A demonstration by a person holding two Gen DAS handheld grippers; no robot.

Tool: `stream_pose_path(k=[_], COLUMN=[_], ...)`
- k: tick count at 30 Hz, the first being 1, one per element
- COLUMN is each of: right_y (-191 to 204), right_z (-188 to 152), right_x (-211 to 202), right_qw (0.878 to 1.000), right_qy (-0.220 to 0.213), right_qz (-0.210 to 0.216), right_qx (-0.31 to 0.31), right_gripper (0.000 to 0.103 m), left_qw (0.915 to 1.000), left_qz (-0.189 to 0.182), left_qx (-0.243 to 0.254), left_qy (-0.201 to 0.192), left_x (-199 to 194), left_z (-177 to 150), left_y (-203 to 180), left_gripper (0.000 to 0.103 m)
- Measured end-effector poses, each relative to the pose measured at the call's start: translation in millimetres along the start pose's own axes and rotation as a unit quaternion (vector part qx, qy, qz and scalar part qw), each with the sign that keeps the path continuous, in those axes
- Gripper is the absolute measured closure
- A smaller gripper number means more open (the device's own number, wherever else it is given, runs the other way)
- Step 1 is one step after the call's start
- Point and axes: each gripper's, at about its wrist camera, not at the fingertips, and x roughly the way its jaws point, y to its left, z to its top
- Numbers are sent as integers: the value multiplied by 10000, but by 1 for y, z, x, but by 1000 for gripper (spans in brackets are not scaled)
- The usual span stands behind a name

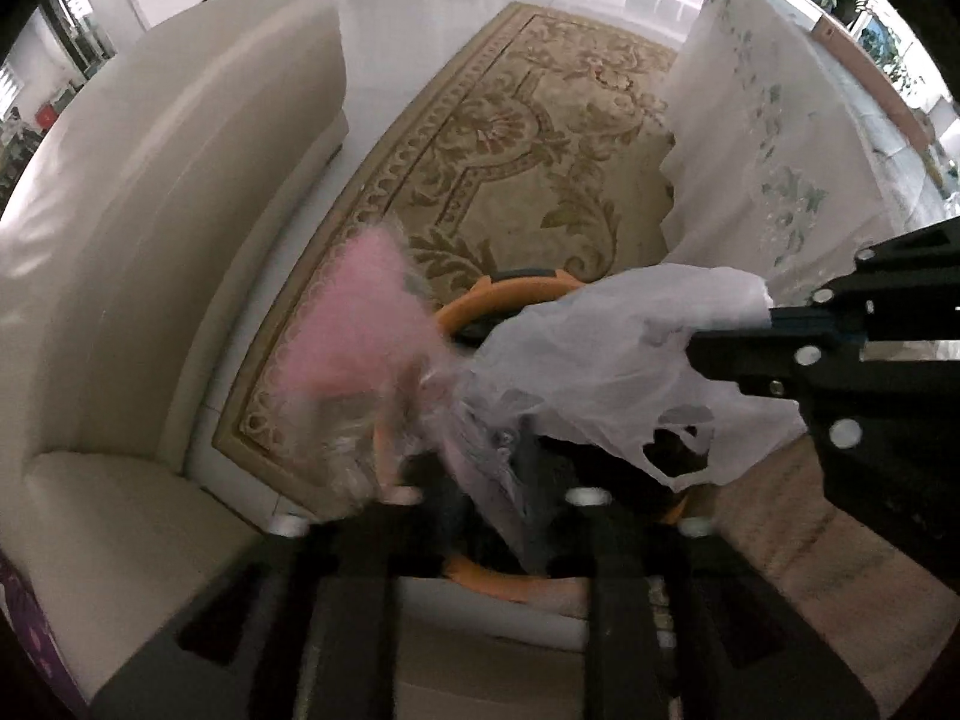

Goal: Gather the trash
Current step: 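Carry both bags to the orange bin and open both grippers over it, then return both grippers to the mat toward the blue face masks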

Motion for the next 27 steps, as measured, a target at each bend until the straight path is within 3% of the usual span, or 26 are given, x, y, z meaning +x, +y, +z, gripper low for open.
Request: stream_pose_path(k=[1, 3, 4, 14, 23, 27], right_y=[0, 0, -1, -7, -23, -43], right_z=[-1, 0, 0, -3, -20, -41], right_x=[1, 2, 1, -4, -52, -90], right_qw=[10000, 9999, 9998, 9996, 9976, 9920], right_qy=[27, 15, -6, -130, -637, -1121], right_qz=[-39, -118, -170, -241, 43, -213], right_qx=[4, 31, 52, 41, 263, 544], right_gripper=[84, 62, 59, 58, 58, 58], left_qw=[10000, 9998, 9998, 9998, 9997, 9994], left_qz=[17, 60, 94, 179, 196, 101], left_qx=[-47, -92, -89, -85, 22, 192], left_qy=[-52, -149, -136, 26, -119, -283], left_x=[0, -3, -2, -2, -31, -54], left_z=[-1, -3, -4, -4, 0, 5], left_y=[1, 3, 3, 2, -12, -35], left_gripper=[38, 32, 32, 30, 29, 28])
